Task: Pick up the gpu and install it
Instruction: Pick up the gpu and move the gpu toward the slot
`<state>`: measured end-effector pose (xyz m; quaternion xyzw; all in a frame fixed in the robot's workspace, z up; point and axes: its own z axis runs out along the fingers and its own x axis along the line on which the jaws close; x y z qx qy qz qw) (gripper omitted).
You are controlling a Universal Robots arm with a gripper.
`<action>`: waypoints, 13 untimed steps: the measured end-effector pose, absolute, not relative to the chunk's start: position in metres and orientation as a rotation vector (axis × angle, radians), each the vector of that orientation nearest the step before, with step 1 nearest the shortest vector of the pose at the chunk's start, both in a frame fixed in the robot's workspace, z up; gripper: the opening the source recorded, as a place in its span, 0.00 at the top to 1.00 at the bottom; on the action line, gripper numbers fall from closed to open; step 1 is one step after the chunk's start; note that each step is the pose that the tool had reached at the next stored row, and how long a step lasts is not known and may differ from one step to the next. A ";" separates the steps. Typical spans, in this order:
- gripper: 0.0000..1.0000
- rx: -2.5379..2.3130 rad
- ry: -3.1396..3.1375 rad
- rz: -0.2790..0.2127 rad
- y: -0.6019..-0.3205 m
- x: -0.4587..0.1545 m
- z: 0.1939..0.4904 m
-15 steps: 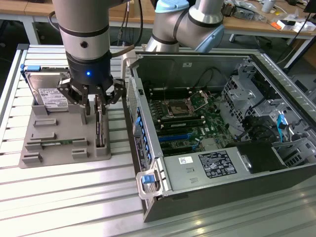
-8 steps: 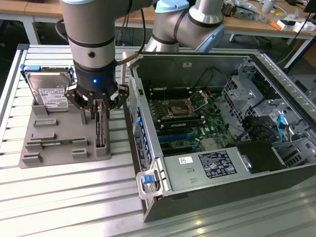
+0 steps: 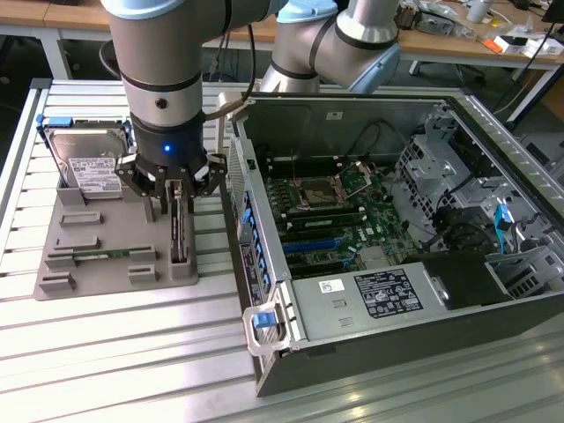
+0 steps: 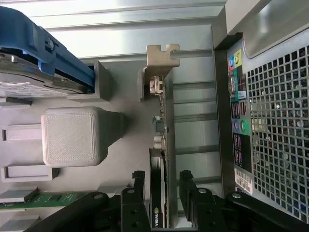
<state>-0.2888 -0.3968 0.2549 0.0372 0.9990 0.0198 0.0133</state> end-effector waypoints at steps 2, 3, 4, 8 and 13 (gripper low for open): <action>0.58 0.116 3.112 0.062 -0.397 -0.290 0.253; 0.58 0.116 3.112 0.062 -0.397 -0.291 0.251; 0.58 0.116 3.112 0.062 -0.397 -0.291 0.248; 0.58 0.116 3.112 0.062 -0.397 -0.291 0.247; 0.74 0.116 3.112 0.062 -0.397 -0.291 0.247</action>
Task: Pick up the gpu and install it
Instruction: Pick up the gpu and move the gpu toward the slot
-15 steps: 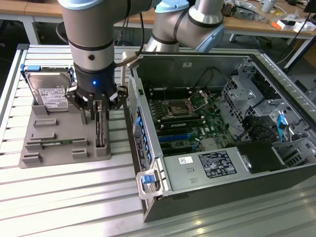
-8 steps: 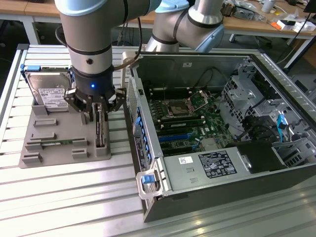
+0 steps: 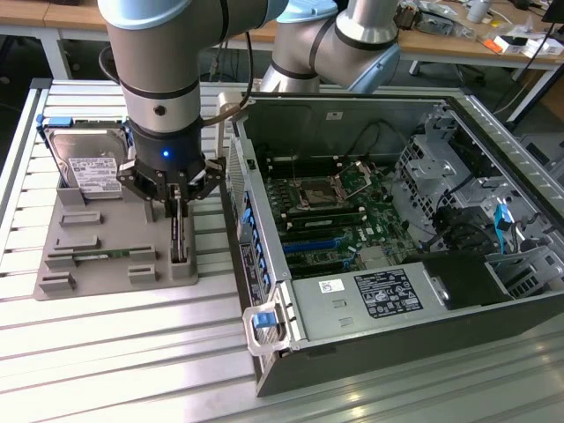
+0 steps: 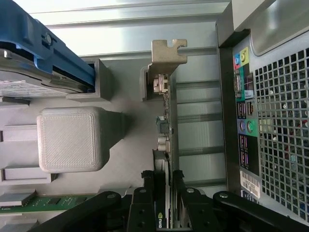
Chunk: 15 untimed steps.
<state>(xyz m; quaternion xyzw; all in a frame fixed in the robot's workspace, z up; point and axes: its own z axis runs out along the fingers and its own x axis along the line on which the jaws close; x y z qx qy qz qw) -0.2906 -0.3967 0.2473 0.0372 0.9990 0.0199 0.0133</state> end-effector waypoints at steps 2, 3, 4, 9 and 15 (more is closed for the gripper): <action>0.74 0.116 3.112 0.062 -0.397 -0.291 0.247; 0.74 0.116 3.112 0.062 -0.397 -0.291 0.247; 0.74 0.116 3.112 0.062 -0.397 -0.291 0.247; 0.74 0.116 3.112 0.062 -0.397 -0.291 0.247; 0.74 0.116 3.112 0.062 -0.397 -0.291 0.251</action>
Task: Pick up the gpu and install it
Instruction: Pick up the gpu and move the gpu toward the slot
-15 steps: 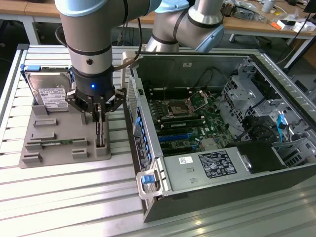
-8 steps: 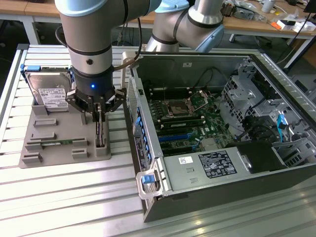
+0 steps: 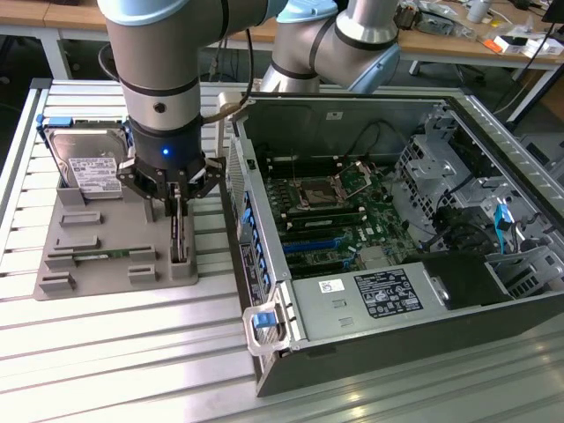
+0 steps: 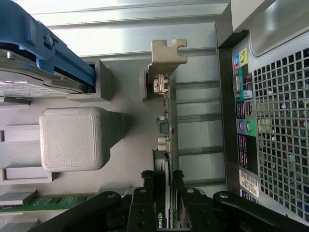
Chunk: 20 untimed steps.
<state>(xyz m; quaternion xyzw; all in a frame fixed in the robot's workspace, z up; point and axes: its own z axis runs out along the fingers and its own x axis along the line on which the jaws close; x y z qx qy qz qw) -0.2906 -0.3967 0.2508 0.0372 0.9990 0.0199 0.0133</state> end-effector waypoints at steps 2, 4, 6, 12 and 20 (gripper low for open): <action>0.74 0.116 3.112 0.063 -0.397 -0.291 0.258; 0.74 0.116 3.112 0.063 -0.397 -0.291 0.261; 0.74 0.116 3.112 0.063 -0.397 -0.291 0.265; 0.74 0.116 3.112 0.070 -0.397 -0.291 0.280; 0.74 0.116 3.112 0.075 -0.397 -0.291 0.296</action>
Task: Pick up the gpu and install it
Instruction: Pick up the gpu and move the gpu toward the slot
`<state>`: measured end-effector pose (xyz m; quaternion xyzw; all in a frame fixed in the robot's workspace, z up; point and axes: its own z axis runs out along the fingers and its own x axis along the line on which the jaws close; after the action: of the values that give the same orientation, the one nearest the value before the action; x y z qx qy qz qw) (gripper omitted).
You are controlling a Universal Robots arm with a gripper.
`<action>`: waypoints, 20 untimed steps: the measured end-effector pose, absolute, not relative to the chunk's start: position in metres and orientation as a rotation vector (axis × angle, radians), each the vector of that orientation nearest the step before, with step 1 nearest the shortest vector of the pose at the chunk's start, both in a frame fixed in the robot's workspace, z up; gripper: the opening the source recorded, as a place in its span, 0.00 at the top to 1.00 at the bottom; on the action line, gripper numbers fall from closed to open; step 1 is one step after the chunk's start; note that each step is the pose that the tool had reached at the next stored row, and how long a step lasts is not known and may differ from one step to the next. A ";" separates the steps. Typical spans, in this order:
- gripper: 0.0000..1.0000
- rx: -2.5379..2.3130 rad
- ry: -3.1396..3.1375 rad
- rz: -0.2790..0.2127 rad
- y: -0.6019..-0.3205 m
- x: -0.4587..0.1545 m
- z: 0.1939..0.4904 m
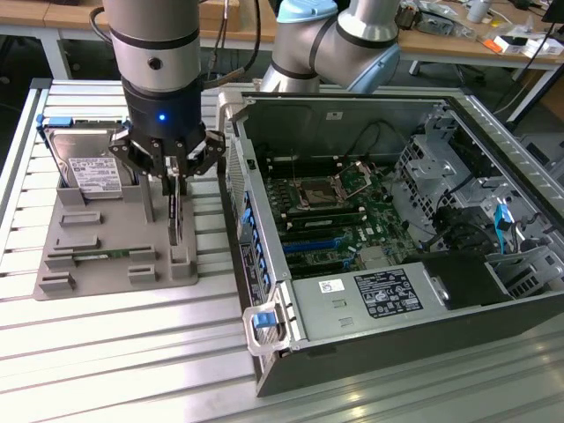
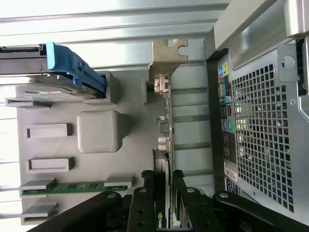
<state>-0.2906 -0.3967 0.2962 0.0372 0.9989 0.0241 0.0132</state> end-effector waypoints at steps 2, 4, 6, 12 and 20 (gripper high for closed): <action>0.74 0.116 3.112 0.076 -0.397 -0.291 0.300; 0.74 0.116 3.112 0.077 -0.397 -0.291 0.305; 0.74 0.116 3.112 0.078 -0.397 -0.291 0.309; 0.74 0.116 3.112 0.079 -0.397 -0.291 0.321; 0.74 0.116 3.112 0.081 -0.397 -0.291 0.344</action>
<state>-0.2906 -0.3967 0.3438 0.0372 0.9989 0.0259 0.0131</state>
